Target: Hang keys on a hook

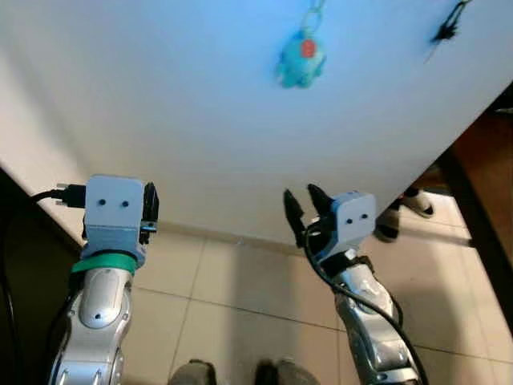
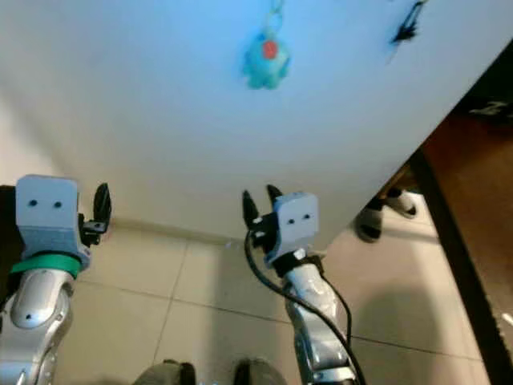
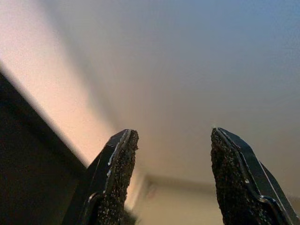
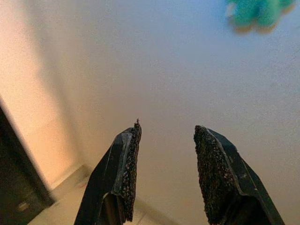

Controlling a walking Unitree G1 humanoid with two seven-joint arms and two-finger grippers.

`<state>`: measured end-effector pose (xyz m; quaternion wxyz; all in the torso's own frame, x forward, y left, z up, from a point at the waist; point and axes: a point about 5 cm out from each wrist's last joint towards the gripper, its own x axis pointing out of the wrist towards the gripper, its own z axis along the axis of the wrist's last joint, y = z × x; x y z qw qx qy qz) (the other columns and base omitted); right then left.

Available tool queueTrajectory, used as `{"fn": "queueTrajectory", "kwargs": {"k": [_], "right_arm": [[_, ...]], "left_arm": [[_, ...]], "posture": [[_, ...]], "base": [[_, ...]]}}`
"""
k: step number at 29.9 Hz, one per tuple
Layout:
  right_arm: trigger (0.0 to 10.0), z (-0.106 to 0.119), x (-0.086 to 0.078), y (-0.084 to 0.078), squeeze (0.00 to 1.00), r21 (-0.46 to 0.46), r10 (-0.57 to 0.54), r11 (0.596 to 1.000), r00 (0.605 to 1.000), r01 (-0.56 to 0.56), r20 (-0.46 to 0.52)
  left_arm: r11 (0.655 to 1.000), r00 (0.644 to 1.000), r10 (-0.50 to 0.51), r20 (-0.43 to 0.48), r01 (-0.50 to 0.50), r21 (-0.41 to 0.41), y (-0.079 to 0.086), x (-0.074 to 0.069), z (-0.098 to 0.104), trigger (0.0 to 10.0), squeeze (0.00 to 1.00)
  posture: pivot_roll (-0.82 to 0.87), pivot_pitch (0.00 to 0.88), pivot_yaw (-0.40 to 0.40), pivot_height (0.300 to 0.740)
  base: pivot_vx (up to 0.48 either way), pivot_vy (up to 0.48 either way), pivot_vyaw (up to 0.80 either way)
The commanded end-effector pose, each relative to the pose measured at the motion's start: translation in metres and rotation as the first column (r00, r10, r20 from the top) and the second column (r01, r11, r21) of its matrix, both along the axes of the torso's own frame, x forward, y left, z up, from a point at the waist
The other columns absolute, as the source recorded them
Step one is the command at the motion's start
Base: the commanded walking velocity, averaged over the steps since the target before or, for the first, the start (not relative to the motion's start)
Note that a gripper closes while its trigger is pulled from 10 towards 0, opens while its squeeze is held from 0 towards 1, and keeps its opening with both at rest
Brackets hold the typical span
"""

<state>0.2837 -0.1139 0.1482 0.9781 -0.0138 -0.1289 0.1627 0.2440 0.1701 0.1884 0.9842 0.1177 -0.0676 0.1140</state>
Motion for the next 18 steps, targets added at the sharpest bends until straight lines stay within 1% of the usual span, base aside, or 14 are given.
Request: {"fn": "queueTrajectory", "kwargs": {"k": [1,6,11,12,14,15,17,18], "right_arm": [[10.0,-0.007,-0.001,-0.005,0.0,-0.015,-0.021,1.0,1.0,0.021,-0.023],[10.0,-0.005,0.001,-0.003,0.0,-0.017,-0.013,1.0,1.0,0.013,-0.026],[10.0,-0.002,0.004,-0.007,0.0,-0.008,-0.025,1.0,0.999,0.024,-0.029],[10.0,0.0,0.005,-0.009,0.0,-0.006,-0.03,1.0,0.999,0.03,-0.024],[10.0,0.001,0.005,-0.01,0.0,-0.005,-0.032,0.999,0.999,0.032,-0.021],[10.0,0.005,0.007,-0.01,0.0,0.001,-0.037,0.999,0.999,0.037,-0.009],[10.0,0.008,0.007,-0.009,0.0,0.005,-0.036,0.999,0.999,0.036,0.0],[10.0,0.011,0.008,-0.006,0.0,0.007,-0.031,1.0,0.999,0.031,0.012]], "left_arm": [[1.0,1.0,0.0,-0.021,0.0,0.01,0.0,0.0,-0.005,10.0,0.0],[1.0,1.0,0.009,-0.018,-0.008,0.016,0.002,0.001,-0.005,10.0,0.0],[1.0,1.0,-0.011,-0.021,0.011,0.017,-0.003,0.005,-0.003,10.0,0.0],[1.0,0.999,-0.023,-0.033,0.023,0.0,-0.006,0.007,-0.002,10.0,0.0],[1.0,0.999,-0.027,-0.042,0.026,-0.008,-0.007,0.007,-0.002,10.0,0.0],[0.999,0.998,-0.024,-0.052,0.021,-0.05,-0.008,0.009,0.001,10.0,0.0],[0.998,0.999,-0.006,-0.045,0.003,-0.061,-0.006,0.01,0.003,10.0,0.0],[0.989,0.998,-0.005,-0.055,-0.003,-0.148,-0.005,0.011,0.003,10.0,0.0]], "posture": [[0.13,0.1,0.05,0.74],[0.12,0.1,0.045,0.74],[0.12,0.103,0.047,0.74],[0.12,0.103,0.049,0.74],[0.12,0.103,0.05,0.74],[0.12,0.103,0.053,0.74],[0.12,0.103,0.054,0.74],[0.13,0.102,0.056,0.74]], "base": [[-0.334,0.0,0.0],[-0.317,0.0,0.0],[0.0,0.0,-0.71],[0.0,0.0,-0.8],[0.0,0.0,-0.8],[0.0,0.0,-0.8],[0.0,0.0,-0.8],[0.0,0.0,-0.8]]}}
